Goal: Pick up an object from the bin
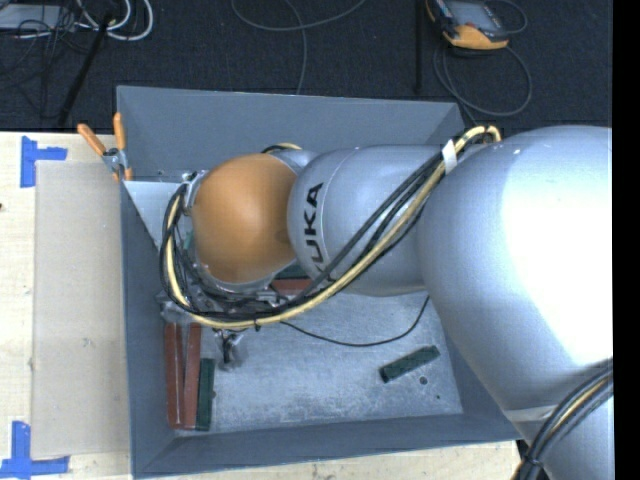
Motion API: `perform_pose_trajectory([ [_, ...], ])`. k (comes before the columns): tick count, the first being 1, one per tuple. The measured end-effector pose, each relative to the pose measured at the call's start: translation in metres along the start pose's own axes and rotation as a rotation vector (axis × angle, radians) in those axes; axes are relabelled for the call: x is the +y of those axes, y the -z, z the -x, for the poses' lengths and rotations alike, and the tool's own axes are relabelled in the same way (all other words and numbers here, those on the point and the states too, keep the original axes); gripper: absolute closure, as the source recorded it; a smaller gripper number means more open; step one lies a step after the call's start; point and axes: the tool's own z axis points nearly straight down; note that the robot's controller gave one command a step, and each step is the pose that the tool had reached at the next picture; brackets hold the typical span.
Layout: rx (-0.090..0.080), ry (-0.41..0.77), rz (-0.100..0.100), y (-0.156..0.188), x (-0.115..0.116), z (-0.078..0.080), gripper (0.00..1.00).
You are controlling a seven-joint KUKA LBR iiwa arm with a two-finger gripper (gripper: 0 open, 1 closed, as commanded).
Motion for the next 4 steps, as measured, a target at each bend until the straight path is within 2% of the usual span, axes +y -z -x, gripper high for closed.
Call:
perform_pose_trajectory([
  [1, -0.003, 0.642, 0.0, 0.032, 0.03, -0.028, 0.0],
  [2, -0.003, 1.246, 0.0, 0.031, 0.045, -0.036, 0.0],
  [3, -0.002, 1.732, 0.003, 0.0, 0.051, -0.043, 0.0],
  [4, -0.001, 2.133, 0.004, 0.0, 0.066, -0.056, 0.0],
])
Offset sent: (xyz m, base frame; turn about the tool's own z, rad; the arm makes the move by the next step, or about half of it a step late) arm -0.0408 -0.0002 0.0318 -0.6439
